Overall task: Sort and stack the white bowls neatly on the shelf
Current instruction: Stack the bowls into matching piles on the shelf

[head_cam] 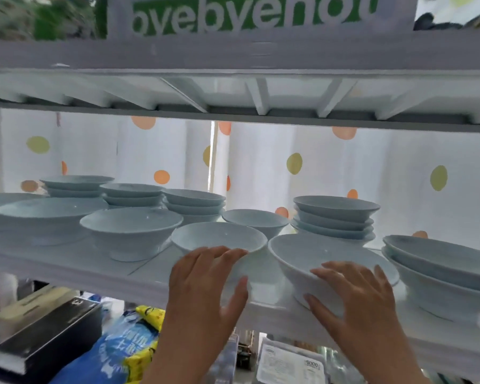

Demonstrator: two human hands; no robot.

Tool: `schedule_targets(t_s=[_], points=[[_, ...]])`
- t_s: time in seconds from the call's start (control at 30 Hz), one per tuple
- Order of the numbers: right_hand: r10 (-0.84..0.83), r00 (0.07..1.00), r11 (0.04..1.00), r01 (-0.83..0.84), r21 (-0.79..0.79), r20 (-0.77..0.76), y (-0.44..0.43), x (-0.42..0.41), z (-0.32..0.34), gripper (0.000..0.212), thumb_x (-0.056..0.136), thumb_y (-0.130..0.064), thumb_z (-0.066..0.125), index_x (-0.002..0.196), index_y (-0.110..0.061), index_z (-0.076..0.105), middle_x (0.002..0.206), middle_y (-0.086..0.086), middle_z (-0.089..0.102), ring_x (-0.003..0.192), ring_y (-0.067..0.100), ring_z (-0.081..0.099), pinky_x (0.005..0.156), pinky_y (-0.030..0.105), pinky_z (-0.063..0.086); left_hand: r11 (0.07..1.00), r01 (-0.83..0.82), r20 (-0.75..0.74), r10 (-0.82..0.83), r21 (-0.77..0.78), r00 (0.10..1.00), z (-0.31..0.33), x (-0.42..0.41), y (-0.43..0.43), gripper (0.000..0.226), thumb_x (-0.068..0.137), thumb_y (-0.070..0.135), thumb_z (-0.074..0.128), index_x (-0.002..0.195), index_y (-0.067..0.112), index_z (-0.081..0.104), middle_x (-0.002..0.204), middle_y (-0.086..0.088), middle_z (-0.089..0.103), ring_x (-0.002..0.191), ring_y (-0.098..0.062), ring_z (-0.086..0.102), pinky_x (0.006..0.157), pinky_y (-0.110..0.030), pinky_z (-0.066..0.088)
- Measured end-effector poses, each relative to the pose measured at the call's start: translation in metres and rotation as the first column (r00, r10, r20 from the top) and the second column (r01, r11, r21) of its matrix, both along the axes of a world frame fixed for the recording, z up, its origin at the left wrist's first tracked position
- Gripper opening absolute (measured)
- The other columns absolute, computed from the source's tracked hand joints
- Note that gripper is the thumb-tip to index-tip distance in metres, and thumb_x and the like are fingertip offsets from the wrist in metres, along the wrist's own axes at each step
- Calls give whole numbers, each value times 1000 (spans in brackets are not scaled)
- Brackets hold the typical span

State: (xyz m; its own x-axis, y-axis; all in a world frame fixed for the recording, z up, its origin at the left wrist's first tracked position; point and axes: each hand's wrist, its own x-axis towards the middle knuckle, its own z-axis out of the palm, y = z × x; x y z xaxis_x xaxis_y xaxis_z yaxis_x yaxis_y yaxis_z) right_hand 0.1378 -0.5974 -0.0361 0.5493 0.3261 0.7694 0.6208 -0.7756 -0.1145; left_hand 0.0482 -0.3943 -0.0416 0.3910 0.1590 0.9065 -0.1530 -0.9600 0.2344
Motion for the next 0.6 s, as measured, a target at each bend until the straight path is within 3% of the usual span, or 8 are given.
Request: schedule_targets(t_s=[0.13, 0.2, 0.27, 0.33, 0.47, 0.53, 0.6], points=[[-79, 986, 994, 67, 84, 145, 9, 8, -7, 29, 87, -48, 37, 91, -34, 61, 79, -6, 69, 78, 28, 67, 100, 45, 26, 999, -19, -11, 19, -35, 1000, -9, 6, 39, 35, 79, 39, 51, 114, 36, 56, 106, 10, 60, 105, -13, 51, 96, -30, 32], [-102, 973, 991, 82, 102, 209, 9, 14, -10, 40, 95, -52, 22, 87, -33, 57, 71, -4, 67, 68, 29, 66, 92, 44, 32, 998, -26, -27, 25, -51, 999, -13, 11, 50, 37, 78, 41, 51, 115, 37, 56, 109, 10, 59, 105, -13, 50, 95, -28, 31], [-100, 964, 991, 75, 108, 248, 7, 21, -10, 43, 93, -47, 30, 77, -26, 64, 64, -2, 64, 60, 30, 64, 81, 42, 35, 996, -54, -61, 49, -75, 997, -16, 17, 57, 39, 77, 42, 50, 115, 37, 56, 112, 8, 58, 107, -15, 50, 95, -29, 33], [-85, 959, 992, 56, 112, 270, 8, 24, -9, 32, 80, -38, 44, 68, -20, 67, 61, -2, 63, 56, 30, 63, 74, 40, 34, 990, -100, -111, 89, -98, 990, -17, 23, 60, 40, 77, 45, 48, 114, 37, 56, 113, 7, 57, 108, -17, 50, 93, -32, 38], [-15, 938, 986, -43, 159, 347, 11, 34, -9, 23, 72, -23, 50, 61, -14, 68, 56, 0, 62, 56, 30, 60, 68, 40, 36, 987, -142, -173, 127, -80, 977, -13, 35, 64, 34, 79, 50, 58, 110, 36, 61, 114, 9, 57, 109, -17, 48, 90, -32, 39], [8, 911, 976, -98, 197, 411, 14, 37, -13, 18, 72, -11, 55, 60, -12, 68, 54, 2, 61, 62, 21, 52, 64, 40, 37, 985, -132, -192, 110, -109, 975, -15, 40, 67, 31, 79, 45, 67, 109, 36, 62, 116, 11, 57, 116, -17, 48, 90, -29, 37], [8, 894, 964, -126, 233, 449, 15, 40, -16, 20, 72, -4, 54, 59, -10, 68, 54, 4, 60, 66, 19, 45, 66, 35, 36, 984, -130, -184, 107, -120, 977, -19, 44, 70, 31, 79, 51, 64, 106, 36, 63, 116, 12, 58, 123, -18, 46, 92, -31, 38]])
